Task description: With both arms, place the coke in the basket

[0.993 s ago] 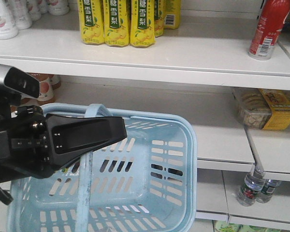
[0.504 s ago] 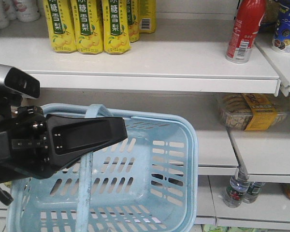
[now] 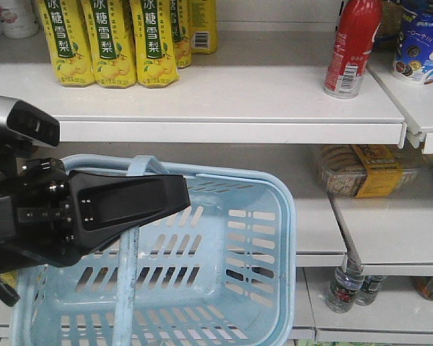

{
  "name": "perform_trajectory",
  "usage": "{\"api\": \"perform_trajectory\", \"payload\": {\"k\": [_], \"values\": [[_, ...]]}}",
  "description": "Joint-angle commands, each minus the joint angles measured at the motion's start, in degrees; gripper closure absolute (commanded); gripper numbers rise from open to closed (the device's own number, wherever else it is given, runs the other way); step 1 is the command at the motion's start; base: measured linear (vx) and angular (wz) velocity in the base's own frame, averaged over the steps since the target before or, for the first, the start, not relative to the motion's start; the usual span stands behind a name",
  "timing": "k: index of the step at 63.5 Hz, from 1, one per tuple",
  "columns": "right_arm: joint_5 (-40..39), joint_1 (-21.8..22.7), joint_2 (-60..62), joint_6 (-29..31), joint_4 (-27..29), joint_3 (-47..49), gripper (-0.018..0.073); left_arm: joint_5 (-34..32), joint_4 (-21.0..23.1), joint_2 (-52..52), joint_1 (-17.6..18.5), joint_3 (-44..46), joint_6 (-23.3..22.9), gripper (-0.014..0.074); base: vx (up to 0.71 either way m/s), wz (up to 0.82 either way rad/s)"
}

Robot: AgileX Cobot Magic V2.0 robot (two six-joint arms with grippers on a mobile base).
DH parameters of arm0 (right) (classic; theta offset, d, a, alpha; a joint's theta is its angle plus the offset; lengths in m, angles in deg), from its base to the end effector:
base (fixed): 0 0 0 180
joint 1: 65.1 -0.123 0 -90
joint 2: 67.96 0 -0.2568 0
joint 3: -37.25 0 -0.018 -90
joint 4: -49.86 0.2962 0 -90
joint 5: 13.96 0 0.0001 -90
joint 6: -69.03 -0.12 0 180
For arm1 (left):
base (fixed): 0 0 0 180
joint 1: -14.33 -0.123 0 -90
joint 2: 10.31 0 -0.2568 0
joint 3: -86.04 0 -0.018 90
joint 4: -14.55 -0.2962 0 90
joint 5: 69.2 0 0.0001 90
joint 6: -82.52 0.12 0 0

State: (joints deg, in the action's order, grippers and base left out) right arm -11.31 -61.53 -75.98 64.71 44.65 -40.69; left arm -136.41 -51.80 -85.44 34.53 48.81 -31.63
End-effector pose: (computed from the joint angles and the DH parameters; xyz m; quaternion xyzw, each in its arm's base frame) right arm 0.1595 -0.0105 0.2005 0.0179 0.6982 -0.0293 0.7151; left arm 0.2229 -0.1900 0.2985 0.1385 0.6193 -0.7116 0.3017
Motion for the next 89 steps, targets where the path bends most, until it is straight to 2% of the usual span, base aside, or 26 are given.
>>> {"api": "perform_trajectory", "payload": {"k": [1,89], "values": [[-4.2,0.3,0.7,0.4,-0.4,-0.4,0.0564,-10.1,4.8,1.3,0.3,1.4,0.6,0.0603,0.02,-0.01],[-4.2,0.3,0.7,0.4,-0.4,-0.4,0.0564,-10.1,4.8,1.3,0.3,1.4,0.6,0.0603,0.02,-0.02]]}}
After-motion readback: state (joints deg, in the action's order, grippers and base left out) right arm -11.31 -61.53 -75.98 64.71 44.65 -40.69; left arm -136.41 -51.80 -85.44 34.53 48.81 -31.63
